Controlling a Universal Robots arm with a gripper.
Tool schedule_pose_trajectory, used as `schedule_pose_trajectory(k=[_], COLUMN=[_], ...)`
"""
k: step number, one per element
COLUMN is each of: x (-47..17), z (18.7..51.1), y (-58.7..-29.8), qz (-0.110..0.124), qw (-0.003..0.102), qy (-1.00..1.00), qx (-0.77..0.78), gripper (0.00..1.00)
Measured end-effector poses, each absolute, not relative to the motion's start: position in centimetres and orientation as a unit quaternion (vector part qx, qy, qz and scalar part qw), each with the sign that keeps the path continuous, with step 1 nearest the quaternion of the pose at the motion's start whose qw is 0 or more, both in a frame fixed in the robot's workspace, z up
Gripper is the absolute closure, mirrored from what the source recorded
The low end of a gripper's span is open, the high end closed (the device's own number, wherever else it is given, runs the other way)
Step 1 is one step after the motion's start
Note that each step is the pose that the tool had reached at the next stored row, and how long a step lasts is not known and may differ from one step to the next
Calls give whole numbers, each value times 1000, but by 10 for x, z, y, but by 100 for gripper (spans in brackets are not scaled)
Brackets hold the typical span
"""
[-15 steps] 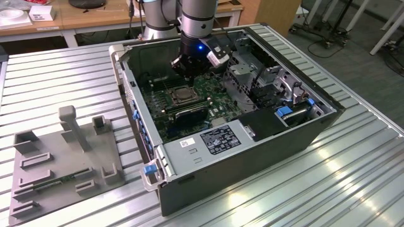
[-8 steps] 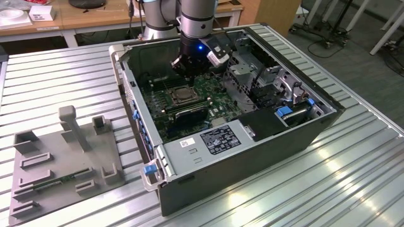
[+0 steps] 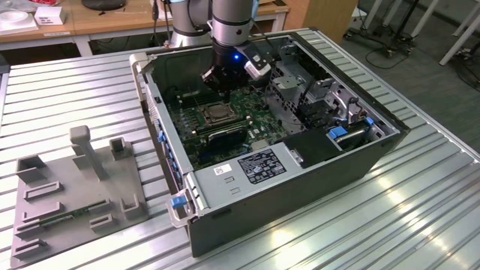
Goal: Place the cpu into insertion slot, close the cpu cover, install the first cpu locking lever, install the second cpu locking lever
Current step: 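Close the cpu cover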
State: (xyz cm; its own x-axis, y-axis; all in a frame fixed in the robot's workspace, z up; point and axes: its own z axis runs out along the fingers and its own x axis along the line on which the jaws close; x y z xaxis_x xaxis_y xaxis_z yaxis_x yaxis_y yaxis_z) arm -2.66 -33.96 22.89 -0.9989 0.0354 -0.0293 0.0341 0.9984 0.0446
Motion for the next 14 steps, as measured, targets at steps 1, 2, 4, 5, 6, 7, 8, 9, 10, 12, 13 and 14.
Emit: schedule_pose_trajectory(k=[1,2,4,5,6,7,8,9,10,12,13,14], x=[-27,-27,-27,-28,-28,-30,-32,-34,-35,-35,-35,-35], z=[229,229,229,229,229,229,229,229,229,229,229,229], y=[-340,-340,-340,-340,-340,-340,-340,-340,-340,-340,-340,-340], qz=[22,22,22,22,22,22,22,22,22,22,22,22], qw=[15,15,15,15,15,15,15,15,15,15,15,15], qy=[999,999,999,999,999,999,999,999,999,999,999,999], qx=[17,17,17,17,17,17,17,17,17,17,17,17], gripper=[89,89,89,89,89,89,89,89,89,89,89,89])
